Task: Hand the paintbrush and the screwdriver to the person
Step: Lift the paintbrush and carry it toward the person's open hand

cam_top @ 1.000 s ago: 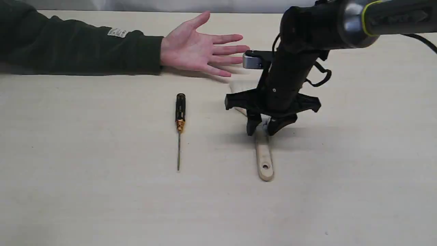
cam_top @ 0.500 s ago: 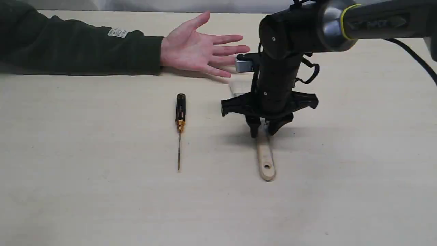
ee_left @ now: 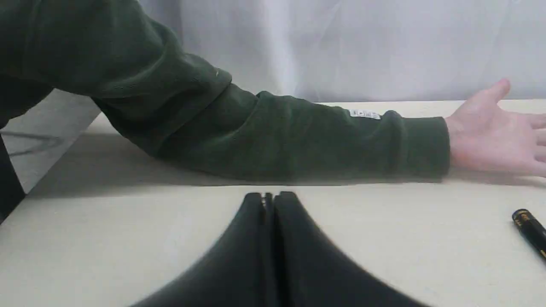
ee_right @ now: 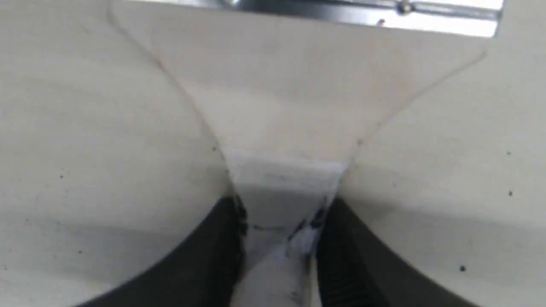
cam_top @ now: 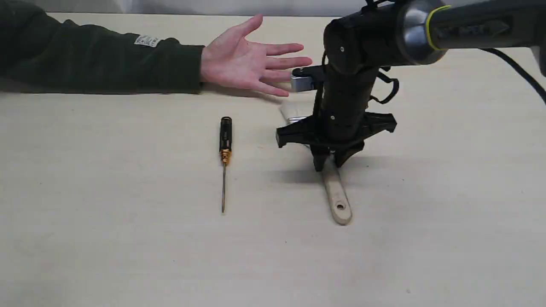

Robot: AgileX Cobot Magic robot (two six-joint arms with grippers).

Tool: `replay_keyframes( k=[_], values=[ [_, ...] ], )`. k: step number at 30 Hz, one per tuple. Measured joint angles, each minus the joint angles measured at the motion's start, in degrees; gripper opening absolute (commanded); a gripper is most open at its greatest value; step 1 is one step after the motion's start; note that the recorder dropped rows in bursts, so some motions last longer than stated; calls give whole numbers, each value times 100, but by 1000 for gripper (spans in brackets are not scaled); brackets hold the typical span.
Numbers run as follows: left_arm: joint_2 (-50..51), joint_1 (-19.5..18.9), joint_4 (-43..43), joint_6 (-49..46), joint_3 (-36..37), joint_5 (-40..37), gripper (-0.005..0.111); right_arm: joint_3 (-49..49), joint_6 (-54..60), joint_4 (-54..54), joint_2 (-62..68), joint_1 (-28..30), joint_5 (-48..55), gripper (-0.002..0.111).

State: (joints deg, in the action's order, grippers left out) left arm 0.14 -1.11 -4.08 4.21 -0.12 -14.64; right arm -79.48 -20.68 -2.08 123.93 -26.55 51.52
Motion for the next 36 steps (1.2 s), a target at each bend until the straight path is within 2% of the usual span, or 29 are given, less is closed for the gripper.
replay_keyframes(
  k=[12, 28, 36],
  values=[
    [0, 0, 0, 0, 0, 0, 0, 602, 219, -354, -622, 0, -505, 4],
    [0, 0, 0, 0, 0, 0, 0, 620, 293, -376, -1527, 0, -792, 4],
    [0, 0, 0, 0, 0, 0, 0, -18, 344, -376, -1585, 0, -876, 4]
  ],
)
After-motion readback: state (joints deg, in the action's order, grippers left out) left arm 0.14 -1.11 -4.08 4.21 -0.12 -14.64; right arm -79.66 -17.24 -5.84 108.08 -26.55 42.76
